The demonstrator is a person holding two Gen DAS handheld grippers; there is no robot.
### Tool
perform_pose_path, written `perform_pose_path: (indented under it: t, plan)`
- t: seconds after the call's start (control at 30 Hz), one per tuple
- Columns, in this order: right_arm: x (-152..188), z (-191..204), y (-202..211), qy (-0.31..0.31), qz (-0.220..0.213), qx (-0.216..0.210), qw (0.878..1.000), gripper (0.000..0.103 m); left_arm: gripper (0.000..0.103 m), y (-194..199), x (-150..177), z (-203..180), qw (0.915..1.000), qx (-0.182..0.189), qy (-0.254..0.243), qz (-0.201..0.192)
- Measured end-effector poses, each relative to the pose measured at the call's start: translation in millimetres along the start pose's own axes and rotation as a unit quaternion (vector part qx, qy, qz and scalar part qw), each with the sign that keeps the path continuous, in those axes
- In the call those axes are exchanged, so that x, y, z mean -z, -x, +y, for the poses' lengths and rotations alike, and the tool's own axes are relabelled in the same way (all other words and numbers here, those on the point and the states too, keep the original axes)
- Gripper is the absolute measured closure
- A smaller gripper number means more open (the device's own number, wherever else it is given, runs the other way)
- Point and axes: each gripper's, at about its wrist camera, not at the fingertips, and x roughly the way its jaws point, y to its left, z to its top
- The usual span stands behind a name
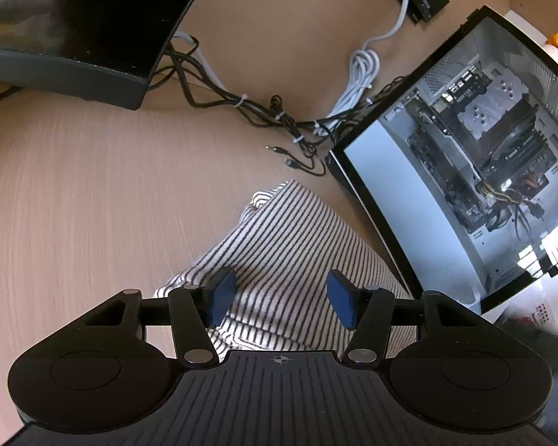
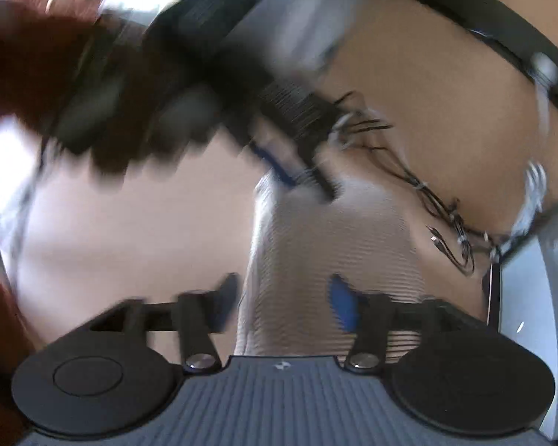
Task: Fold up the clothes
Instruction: 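Press the folded shirt bundle flat with both open grippers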
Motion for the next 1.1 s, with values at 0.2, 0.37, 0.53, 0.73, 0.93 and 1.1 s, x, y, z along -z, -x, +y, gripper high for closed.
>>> perform_pose_path:
  t: [0.2, 0.37, 0.53, 0.73, 0.93, 1.1]
  plan:
    - [0, -57, 1, -0.172, -0.026, 0.009, 0.985, 0.0, 0.043, 1, 1, 3, 1.0, 0.006, 0.001, 0.001]
    - [17, -45, -65, -0.189, 0.046, 0.067, 0.979, 0.0, 0.043, 1, 1, 2, 1.0, 0.004, 0.0, 0.005]
    - [21, -38, -64, -0.23, 0.061, 0.085, 0.968, 0.0, 0.043, -3, 0, 2, 1.0, 0.001, -0.002, 0.0]
    - [5, -56, -56, -0.253, 0.063, 0.037, 0.965, 0.0, 0.043, -4, -1, 2, 1.0, 0.0, -0.007, 0.003]
    - [9, -80, -52, -0.301, 0.035, 0.01, 0.953, 0.002, 0.043, -4, -1, 2, 1.0, 0.001, -0.007, 0.002]
    - [22, -100, -69, -0.353, 0.048, -0.008, 0.934, 0.007, 0.043, -4, -1, 2, 1.0, 0.003, -0.008, 0.004]
